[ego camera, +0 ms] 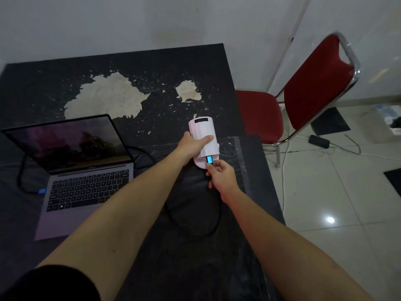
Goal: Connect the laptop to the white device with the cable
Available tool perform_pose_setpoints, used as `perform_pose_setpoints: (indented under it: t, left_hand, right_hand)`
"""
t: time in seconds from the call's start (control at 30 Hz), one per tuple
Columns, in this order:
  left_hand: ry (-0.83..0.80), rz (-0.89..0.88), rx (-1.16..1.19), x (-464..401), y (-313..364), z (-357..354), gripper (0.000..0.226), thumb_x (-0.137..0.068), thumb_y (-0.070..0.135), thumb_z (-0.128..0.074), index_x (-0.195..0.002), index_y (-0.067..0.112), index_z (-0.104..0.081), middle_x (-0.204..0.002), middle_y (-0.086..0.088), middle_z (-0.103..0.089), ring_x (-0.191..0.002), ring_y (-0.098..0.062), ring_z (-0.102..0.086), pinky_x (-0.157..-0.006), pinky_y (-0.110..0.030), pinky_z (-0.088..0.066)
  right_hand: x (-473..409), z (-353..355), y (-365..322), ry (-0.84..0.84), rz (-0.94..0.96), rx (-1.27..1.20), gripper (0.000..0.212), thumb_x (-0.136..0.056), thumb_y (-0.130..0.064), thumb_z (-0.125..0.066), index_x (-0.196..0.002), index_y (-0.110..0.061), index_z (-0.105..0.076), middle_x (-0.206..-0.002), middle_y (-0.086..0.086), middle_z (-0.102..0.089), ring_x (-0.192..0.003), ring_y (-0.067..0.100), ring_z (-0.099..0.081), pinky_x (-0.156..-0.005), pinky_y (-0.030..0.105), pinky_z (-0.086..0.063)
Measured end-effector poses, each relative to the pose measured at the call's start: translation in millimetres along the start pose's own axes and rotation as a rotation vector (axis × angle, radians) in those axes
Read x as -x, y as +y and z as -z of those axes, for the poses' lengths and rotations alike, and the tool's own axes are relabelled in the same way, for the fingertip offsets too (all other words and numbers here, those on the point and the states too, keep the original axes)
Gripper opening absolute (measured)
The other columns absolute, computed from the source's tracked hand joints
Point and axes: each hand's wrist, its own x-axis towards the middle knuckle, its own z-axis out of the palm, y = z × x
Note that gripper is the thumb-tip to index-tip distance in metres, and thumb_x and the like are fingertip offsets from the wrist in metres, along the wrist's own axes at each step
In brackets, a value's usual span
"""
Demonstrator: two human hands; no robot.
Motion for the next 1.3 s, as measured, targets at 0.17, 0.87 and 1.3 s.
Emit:
perform_pose_setpoints:
  t: [0.17, 0.87, 1.3]
  left_hand:
    - [-0.042, -0.033, -0.006, -4, -10, -6, 0.088, -0.066, 0.055, -0.080, -0.134, 0.016, -0.041, -0.131, -0.002, -0.058, -0.113, -0.022, -0.059, -0.098, -0.045, -0.052]
    - [-0.043, -0.042, 0.059, 8, -26, -13, 0.105, -0.070, 0.057, -0.079, -0.149, 0.015, -0.024, -0.144, -0.002, -0.051, -0.124, -0.022, -0.055, -0.106, -0.043, -0.046]
    - [0.008, -0.127, -0.056, 61, -2, 40, 0.111, -0.071, 0.067, -0.073, -0.155, 0.017, -0.021, -0.159, -0.008, -0.034, -0.141, -0.026, -0.041, -0.113, -0.040, -0.036]
  right_hand:
    - [-5, 2, 15, 0.000, -0.027, 0.004, 0.010, -0.093, -0.022, -0.066, -0.097, -0.013, -0.066, -0.079, 0.007, -0.069, -0.047, 0.018, -0.061, -0.057, 0.038, -0.059]
    - [-1, -1, 15, -0.014, -0.016, 0.460, 0.021, -0.092, -0.028, -0.055, -0.104, -0.012, -0.063, -0.090, 0.002, -0.065, -0.088, 0.023, -0.063, -0.076, 0.034, -0.048]
    - [37, -5, -39, 0.138, 0.154, 0.961, 0.049, -0.093, -0.040, -0.047, -0.133, -0.011, -0.050, -0.135, 0.014, -0.052, -0.124, 0.036, -0.050, -0.100, 0.048, -0.041]
